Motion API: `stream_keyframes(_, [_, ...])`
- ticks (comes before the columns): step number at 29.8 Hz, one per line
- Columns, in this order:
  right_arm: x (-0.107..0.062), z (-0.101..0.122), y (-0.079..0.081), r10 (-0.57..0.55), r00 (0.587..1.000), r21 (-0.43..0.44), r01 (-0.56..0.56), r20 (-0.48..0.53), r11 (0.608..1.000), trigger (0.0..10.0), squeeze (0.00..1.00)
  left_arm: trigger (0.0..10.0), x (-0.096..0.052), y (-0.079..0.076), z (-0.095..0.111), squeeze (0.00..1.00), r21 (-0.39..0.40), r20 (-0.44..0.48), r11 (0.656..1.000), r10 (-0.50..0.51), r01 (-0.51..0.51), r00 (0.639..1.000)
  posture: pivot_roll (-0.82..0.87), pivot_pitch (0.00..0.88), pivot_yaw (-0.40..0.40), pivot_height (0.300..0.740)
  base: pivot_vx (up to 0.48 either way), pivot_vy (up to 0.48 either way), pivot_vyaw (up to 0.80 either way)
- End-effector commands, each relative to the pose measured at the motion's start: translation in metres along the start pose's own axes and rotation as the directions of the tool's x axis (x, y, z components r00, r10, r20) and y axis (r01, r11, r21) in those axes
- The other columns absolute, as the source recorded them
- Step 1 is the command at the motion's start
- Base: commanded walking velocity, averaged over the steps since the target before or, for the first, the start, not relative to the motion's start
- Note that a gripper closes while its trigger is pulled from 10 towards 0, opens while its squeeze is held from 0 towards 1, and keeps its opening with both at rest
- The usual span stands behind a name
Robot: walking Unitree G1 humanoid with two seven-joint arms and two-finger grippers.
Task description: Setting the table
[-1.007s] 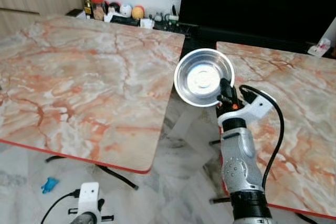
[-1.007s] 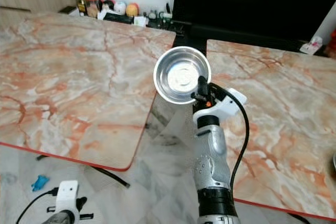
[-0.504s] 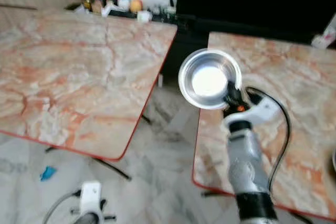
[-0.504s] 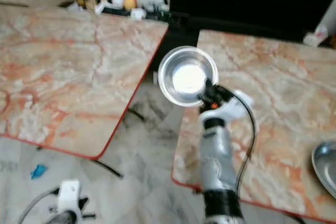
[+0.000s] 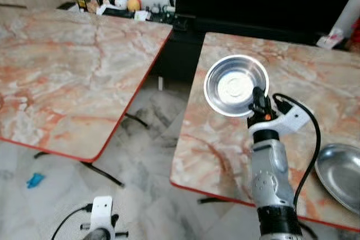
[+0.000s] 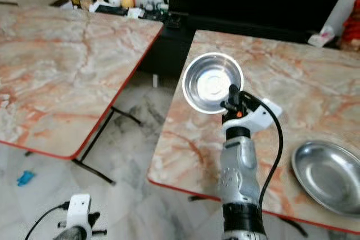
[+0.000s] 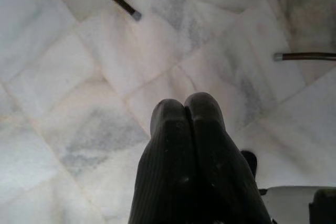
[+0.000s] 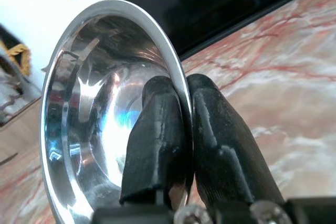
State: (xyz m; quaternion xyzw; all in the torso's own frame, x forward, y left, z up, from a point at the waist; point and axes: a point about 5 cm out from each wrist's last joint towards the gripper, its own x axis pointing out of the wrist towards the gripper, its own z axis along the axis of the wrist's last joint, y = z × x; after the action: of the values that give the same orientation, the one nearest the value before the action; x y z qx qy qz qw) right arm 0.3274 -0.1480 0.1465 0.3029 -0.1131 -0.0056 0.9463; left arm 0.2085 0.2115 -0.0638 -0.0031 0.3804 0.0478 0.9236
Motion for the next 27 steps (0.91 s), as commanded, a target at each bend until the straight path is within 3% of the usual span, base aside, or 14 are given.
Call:
stream_keyframes(1, [0.004,0.003,0.005,0.018,1.0,-0.004,-0.018,0.005,1.0,10.0,0.0,10.0,-0.001,0.001,-0.004,0.0,-0.001,-0.016,1.0,0.004,-0.004,1.0,0.09,0.032,-0.076,0.74,0.0,-0.255,0.0])
stream_keyframes(7, [0.005,0.003,0.005,0.022,1.0,-0.008,-0.022,0.005,1.0,10.0,0.0,10.0,0.0,0.0,-0.003,0.0,-0.003,-0.015,1.0,0.005,-0.005,1.0,0.09,0.025,-0.078,0.74,0.0,-0.256,-0.53])
stream_keyframes(19, [0.004,0.005,0.004,0.014,1.0,-0.016,-0.014,0.015,1.0,10.0,0.0,10.0,0.0,-0.001,-0.003,0.0,0.001,-0.015,1.0,0.002,-0.002,1.0,0.09,0.015,-0.078,0.74,0.0,-0.237,0.0])
stream_keyframes(27, [0.0,0.022,-0.017,-0.117,0.99,-0.053,0.121,0.075,0.991,10.0,0.0,10.0,-0.001,0.002,-0.004,0.0,-0.003,-0.023,1.0,0.01,-0.01,1.0,0.08,0.029,-0.074,0.74,0.0,0.0,0.0])
